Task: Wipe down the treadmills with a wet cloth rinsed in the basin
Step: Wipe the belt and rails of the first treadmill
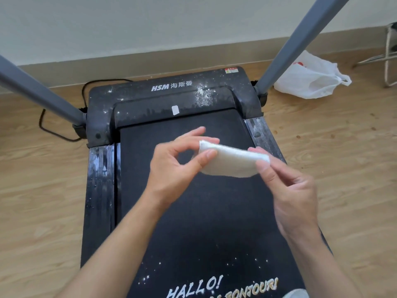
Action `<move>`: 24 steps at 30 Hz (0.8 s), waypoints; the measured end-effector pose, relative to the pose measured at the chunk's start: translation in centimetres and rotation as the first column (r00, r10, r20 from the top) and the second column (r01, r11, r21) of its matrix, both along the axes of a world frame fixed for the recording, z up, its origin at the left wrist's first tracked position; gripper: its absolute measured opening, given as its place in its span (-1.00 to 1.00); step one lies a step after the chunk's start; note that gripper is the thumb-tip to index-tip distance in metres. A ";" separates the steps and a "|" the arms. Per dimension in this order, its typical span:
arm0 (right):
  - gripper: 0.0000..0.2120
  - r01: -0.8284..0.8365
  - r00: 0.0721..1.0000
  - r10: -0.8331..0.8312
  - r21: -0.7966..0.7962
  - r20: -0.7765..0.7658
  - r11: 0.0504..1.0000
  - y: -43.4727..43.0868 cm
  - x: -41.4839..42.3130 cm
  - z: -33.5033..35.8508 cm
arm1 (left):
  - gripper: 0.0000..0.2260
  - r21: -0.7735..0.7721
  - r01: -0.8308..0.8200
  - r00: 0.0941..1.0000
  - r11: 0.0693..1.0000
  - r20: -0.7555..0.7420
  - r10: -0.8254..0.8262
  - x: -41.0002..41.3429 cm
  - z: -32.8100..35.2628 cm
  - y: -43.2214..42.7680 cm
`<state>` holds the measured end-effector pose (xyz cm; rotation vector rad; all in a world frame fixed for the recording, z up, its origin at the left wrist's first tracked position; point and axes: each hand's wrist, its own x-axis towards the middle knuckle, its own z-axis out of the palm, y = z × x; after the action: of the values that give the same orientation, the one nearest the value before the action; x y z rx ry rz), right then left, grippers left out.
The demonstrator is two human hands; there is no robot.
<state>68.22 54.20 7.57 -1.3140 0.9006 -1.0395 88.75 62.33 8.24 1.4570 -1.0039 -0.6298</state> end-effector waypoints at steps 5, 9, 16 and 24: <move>-0.82 0.005 0.994 0.010 -0.128 0.113 0.992 0.1 0.4 5.8 | -0.87 -0.113 0.128 0.981 0.985 -0.134 -0.143 1.2 5.0 -1.3; -0.74 -0.062 0.998 0.062 -0.009 -0.003 0.998 -1.4 1.8 3.5 | -0.67 0.077 0.231 0.957 0.970 -0.197 -0.212 1.8 2.6 -1.5; -0.76 -0.200 0.898 0.274 0.234 -0.345 0.951 -0.8 3.9 -4.1 | -0.79 0.424 0.118 0.982 0.898 -0.183 -0.043 3.0 -3.3 2.9; -0.72 -0.372 0.697 0.487 0.316 -0.526 0.873 5.7 6.1 -9.7 | -0.85 0.741 0.057 0.968 0.669 -0.204 0.144 4.8 -7.2 13.1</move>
<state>74.34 59.92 -2.09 -1.6205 1.0401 -0.1435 93.57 75.44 0.99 2.0393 -0.5016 -1.2574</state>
